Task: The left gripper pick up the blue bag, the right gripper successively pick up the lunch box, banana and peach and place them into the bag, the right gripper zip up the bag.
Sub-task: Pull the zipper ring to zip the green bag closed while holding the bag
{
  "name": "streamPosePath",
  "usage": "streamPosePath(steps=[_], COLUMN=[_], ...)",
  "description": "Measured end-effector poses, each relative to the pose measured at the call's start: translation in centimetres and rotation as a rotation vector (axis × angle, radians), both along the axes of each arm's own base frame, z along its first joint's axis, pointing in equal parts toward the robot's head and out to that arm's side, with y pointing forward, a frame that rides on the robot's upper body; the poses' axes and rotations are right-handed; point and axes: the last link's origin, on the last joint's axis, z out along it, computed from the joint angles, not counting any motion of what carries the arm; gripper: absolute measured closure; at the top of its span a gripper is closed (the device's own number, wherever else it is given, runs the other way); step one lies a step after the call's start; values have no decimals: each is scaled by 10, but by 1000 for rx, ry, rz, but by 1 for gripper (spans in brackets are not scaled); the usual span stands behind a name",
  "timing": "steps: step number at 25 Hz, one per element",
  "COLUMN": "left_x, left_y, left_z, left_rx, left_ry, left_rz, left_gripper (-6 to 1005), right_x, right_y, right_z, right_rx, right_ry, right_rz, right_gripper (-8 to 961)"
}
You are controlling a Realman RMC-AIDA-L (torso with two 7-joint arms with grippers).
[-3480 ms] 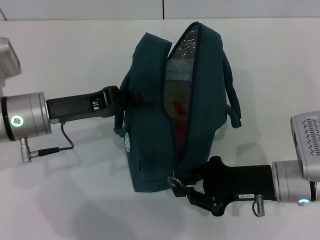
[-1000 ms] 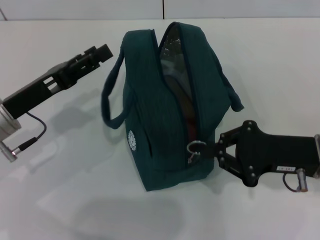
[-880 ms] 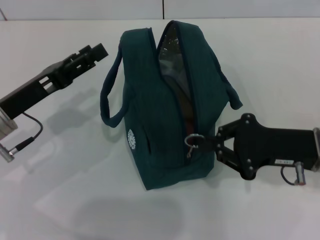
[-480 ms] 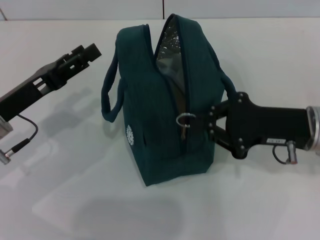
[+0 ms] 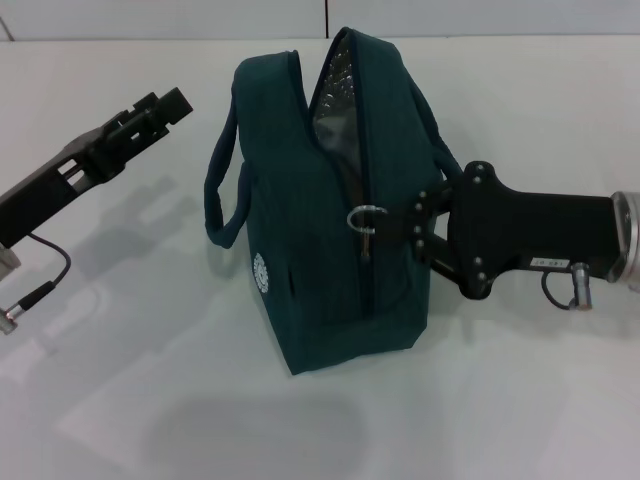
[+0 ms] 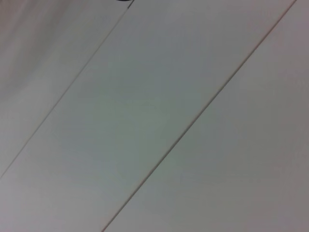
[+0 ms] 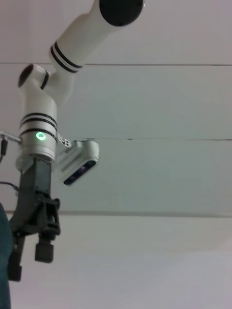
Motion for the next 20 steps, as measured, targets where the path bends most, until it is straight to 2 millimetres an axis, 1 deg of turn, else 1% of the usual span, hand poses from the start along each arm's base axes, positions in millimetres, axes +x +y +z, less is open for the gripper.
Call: streamPosePath(steps=[3,11,16,20], left_x=[0,-2,-7,-10], left_y=[0,-5,-10,-14], left_z=[0,0,1,4], left_rx=[0,1,-2,0], left_ry=[-1,9,17,27], left_rz=[0,-8,0,-4], left_gripper=[106,106,107,107], right_x=[-3,-25,-37,-52], right_y=[4,20,36,39], right_z=[4,11,9,1], right_rx=[19,62,105,94], right_ry=[17,37,12,8], right_rz=[1,42,41,75], right_gripper=[935,934,934,934])
